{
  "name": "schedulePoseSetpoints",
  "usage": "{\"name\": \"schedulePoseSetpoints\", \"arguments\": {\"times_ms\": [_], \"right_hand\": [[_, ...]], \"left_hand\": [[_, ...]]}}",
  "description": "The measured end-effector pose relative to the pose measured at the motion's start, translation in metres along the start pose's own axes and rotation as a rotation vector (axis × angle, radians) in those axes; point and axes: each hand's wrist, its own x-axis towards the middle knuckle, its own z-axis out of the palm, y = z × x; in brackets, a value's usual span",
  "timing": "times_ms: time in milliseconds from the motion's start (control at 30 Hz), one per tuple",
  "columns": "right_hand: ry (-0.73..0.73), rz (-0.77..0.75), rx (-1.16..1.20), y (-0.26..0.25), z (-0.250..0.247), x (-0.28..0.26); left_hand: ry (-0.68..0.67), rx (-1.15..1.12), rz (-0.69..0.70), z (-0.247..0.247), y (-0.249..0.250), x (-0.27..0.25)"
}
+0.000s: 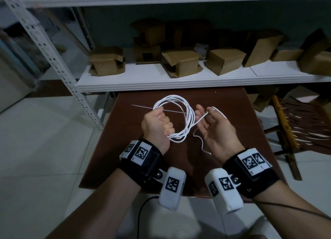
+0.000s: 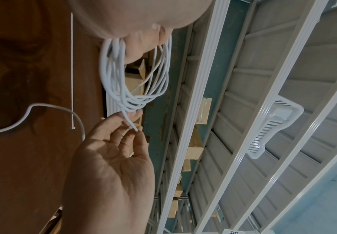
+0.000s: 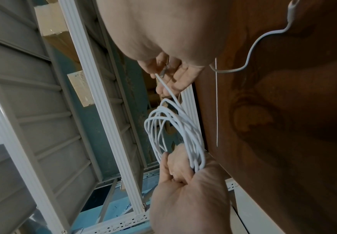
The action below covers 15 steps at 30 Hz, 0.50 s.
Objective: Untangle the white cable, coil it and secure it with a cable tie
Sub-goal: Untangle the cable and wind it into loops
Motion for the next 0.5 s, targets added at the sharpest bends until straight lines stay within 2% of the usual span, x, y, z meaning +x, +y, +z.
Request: {"name": "schedulePoseSetpoints", "arguments": {"times_ms": [100, 233, 300, 500], "right_hand": [[-0.010, 0.014, -0.048, -0.002, 0.000, 0.001], [-0.083, 0.081, -0.311, -0.002, 0.001, 0.001], [-0.109, 0.137, -0.370, -0.003, 0.004, -0.001], [-0.180, 0.231, -0.293, -0.010, 0.008, -0.009]], "left_hand": [[0.001, 0.033, -0.037, 0.000, -0.002, -0.001], [0.005, 0.104, -0.051, 0.002, -0.004, -0.001], [0.003, 0.132, -0.053, 0.002, -0.003, -0.001], [-0.026, 0.185, -0.078, 0.002, -0.004, -0.002]]}}
